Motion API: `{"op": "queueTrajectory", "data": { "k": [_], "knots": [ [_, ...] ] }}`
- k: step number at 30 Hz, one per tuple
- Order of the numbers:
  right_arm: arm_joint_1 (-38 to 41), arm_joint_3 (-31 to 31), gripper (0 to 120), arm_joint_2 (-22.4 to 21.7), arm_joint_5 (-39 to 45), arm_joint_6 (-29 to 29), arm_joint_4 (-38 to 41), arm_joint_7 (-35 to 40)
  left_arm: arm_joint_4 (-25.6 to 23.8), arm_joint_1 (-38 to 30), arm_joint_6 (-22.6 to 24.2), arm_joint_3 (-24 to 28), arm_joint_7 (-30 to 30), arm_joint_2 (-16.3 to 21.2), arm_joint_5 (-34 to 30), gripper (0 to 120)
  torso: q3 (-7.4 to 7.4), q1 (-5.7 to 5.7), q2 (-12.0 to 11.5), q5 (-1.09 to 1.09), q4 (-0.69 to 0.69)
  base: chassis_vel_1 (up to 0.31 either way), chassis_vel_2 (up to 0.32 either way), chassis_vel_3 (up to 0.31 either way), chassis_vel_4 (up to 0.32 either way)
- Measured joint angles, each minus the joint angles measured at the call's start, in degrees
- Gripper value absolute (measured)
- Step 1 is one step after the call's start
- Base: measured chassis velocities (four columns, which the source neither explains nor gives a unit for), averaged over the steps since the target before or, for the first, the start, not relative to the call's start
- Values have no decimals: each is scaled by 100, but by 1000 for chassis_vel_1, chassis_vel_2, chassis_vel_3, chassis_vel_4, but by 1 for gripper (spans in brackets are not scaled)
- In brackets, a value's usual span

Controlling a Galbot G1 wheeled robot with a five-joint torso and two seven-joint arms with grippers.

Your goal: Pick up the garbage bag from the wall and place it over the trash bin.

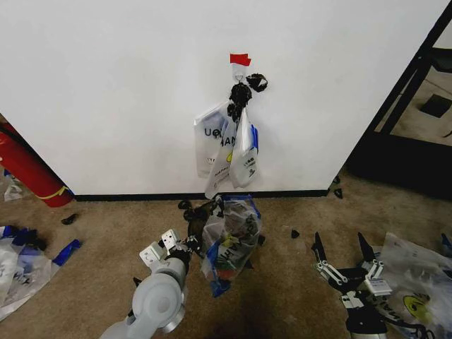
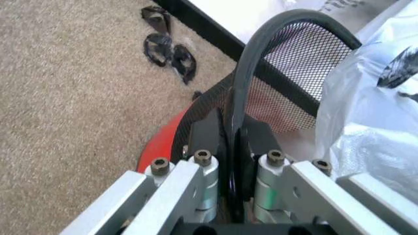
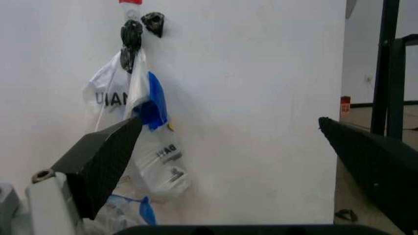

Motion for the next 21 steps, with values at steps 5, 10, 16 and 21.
{"op": "queueTrajectory", "data": {
  "k": [5, 10, 16, 21],
  "knots": [
    [-2, -3, 100, -8, -5, 2, 18, 30, -5, 48, 280, 8, 15, -25, 67, 3, 0, 0, 0, 0, 1, 0, 0, 0, 0],
    [-12, -8, 100, -13, -21, -15, 59, 37, 2, 16, 372, -12, 21, -21, 71, 19, 0, 1, 0, 0, 0, 0, 0, 0, 0],
    [-1, -48, 100, -34, -191, -198, 168, 189, -220, 64, 489, -23, 7, 93, 215, 39, 0, 1, 0, -1, 0, 0, 0, 0, 0],
    [15, -119, 100, -108, -438, -532, 286, 444, -485, 136, 548, -75, 36, 237, 479, 58, 0, 1, 0, -1, 0, 0, 0, 0, 0]
  ]
}}
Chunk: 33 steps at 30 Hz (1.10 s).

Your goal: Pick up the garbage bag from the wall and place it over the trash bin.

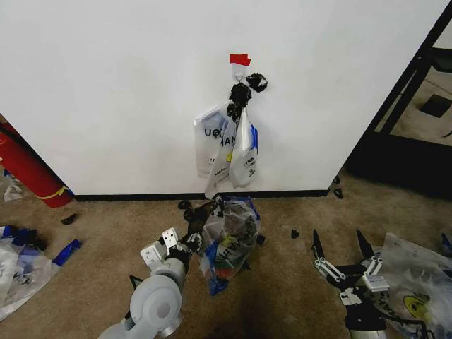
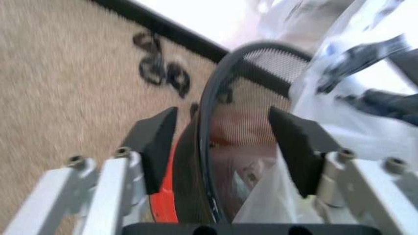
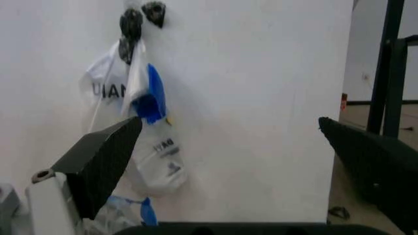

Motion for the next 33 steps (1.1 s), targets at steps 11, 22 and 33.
{"op": "queueTrajectory", "data": {
  "k": [11, 22, 33],
  "knots": [
    [277, -453, 100, -364, -417, -1986, 603, 1116, -860, 213, 159, -249, 226, 661, 710, 97, 0, 0, 0, -2, -4, 0, 0, 0, 0],
    [1614, -1340, 100, -907, 1558, -5261, 984, 2389, -1331, 139, -149, -683, 1345, 1763, 1477, 100, 0, 0, 0, -2, 3, 0, 0, 0, 0],
    [3535, -2414, 100, -714, 2916, -6436, -12, 3646, -1474, 448, -42, -1260, 1257, 1722, 1308, 100, 1, 0, 0, -1, 0, 0, 0, 0, 0]
  ]
}}
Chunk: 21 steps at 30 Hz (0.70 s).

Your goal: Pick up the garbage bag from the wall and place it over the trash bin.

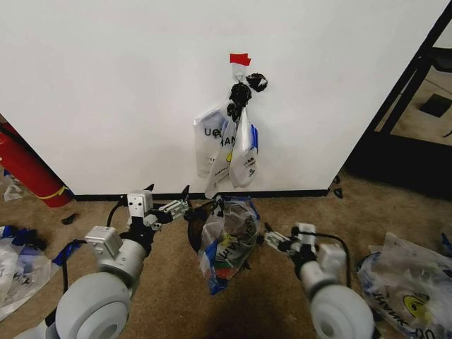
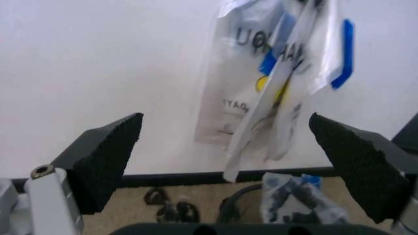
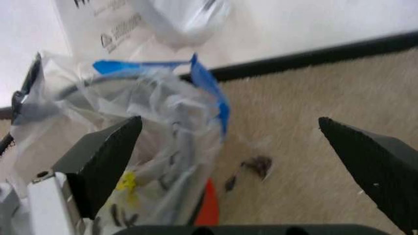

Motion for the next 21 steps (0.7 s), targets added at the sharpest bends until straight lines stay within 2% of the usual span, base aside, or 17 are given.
{"op": "queueTrajectory", "data": {
  "k": [5, 8, 12, 21],
  "knots": [
    [644, -470, 90, 564, 536, -518, -418, 1276, 101, -63, 94, 42, -79, 50, -83, 100, 0, 0, 0, 0, 0, 0, 0, 0, 0],
    [731, -551, 95, 696, 679, -610, -491, 1565, 131, -84, 112, 66, -91, 60, -95, 100, 0, 0, 0, -1, 0, 0, 0, 0, 0],
    [871, -785, 100, 1050, 1150, -755, -616, 2369, 259, -162, 164, 179, -133, 53, -142, 100, 0, 0, 0, 0, -1, 0, 0, 0, 0],
    [972, -835, 100, 1160, 1732, -772, -704, 3180, 337, -175, 197, 238, -156, -5, -191, 100, -1, 0, 0, 1, 0, 0, 0, 0, 0]
  ]
}}
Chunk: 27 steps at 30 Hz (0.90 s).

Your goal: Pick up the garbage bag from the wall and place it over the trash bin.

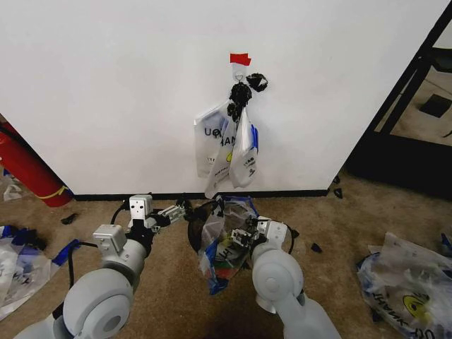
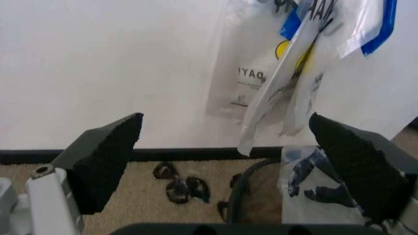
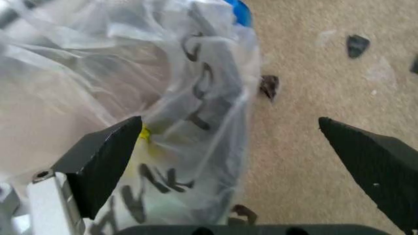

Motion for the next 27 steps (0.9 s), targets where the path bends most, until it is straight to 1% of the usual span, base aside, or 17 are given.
{"op": "queueTrajectory", "data": {
  "k": [5, 8, 11, 14, 16, 19, 20, 22, 25, 26, 27],
  "knots": [
    [-21, 72, 100, -29, 103, 12, -28, 132, 53, -14, 5, 42, -17, -34, -15, 100, 0, 0, 0, 0, 0, 0, 0, 0, 0],
    [39, 179, 100, 28, 173, 20, -127, 180, 78, -38, 6, 89, -18, -55, -20, 100, 0, -1, 0, 0, 0, 0, 0, 0, 0],
    [69, 190, 97, 52, 196, 26, -183, 177, 88, -40, 5, 109, -22, -63, -28, 100, 0, -1, 0, 0, 0, 0, 0, 0, 0],
    [96, 180, 89, 90, 222, 31, -260, 170, 100, -48, 6, 116, -36, -72, -41, 100, 0, -1, 0, 0, 0, 0, 0, 0, 0],
    [109, 172, 78, 136, 222, 33, -320, 157, 109, -54, 5, 119, -56, -83, -53, 100, 0, 0, 0, 0, 0, 0, 0, 0, 0],
    [129, 161, 66, 230, 195, 36, -444, 135, 128, -54, 2, 120, -85, -87, -55, 100, 0, -1, 0, 0, 0, 0, 0, 0, 0],
    [129, 161, 66, 230, 195, 36, -444, 135, 128, -54, 2, 120, -85, -87, -55, 100, 0, -1, 0, 0, 0, 0, 0, 0, 0],
    [140, 143, 59, 282, 150, 38, -500, 119, 132, -54, -2, 115, -96, -87, -55, 100, 0, 0, 0, 0, 0, 0, 0, 0, 0],
    [154, 113, 46, 344, 101, 39, -551, 103, 132, -51, -7, 96, -109, -87, -55, 100, 0, 0, 0, 0, 0, 0, 0, 0, 0],
    [157, 111, 39, 359, 89, 40, -562, 100, 132, -48, -8, 94, -113, -86, -54, 100, 0, -1, 0, 0, 0, 0, 0, 0, 0],
    [157, 111, 39, 359, 89, 40, -562, 100, 132, -48, -8, 94, -113, -86, -54, 100, 0, -1, 0, 0, 0, 0, 0, 0, 0]
  ]
}}
